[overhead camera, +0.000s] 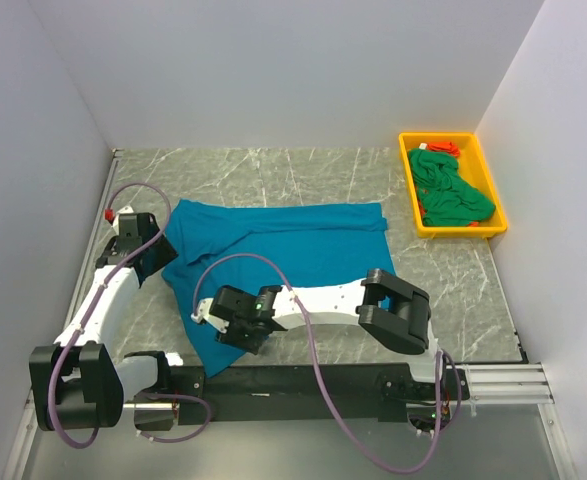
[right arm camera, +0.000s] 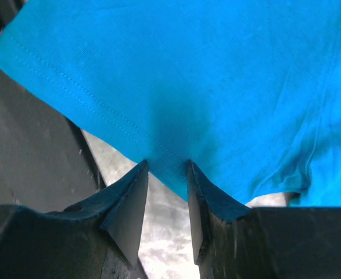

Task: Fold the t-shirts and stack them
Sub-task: Fold the tshirt

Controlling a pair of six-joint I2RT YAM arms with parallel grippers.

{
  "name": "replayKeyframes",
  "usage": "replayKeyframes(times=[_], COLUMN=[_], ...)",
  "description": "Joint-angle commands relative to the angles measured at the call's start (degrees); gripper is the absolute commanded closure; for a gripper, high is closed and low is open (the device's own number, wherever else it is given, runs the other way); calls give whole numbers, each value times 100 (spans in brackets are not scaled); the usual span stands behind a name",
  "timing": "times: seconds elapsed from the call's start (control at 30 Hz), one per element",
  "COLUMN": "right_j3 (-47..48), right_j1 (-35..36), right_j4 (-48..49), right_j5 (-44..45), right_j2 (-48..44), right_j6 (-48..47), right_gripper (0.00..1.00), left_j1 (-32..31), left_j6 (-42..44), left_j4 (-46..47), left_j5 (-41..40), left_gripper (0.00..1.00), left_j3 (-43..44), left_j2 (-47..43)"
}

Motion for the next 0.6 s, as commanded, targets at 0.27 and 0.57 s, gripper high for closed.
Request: replayKeyframes(times=[0.27,0.57], right_j3=[-340,-217], right_j1=[17,8], right_j4=[-601,-416], right_j5=[-402,-340], right_j2=[-431,-352], right_j6=[-214,-152], right_gripper=[59,59], left_j1=[-122,-685], left_j6=[-304,-1165], left_j4=[-46,148], left_j5=[525,649], left_gripper=[42,58], left_j3=[-153,-539], left_j2=[77,410])
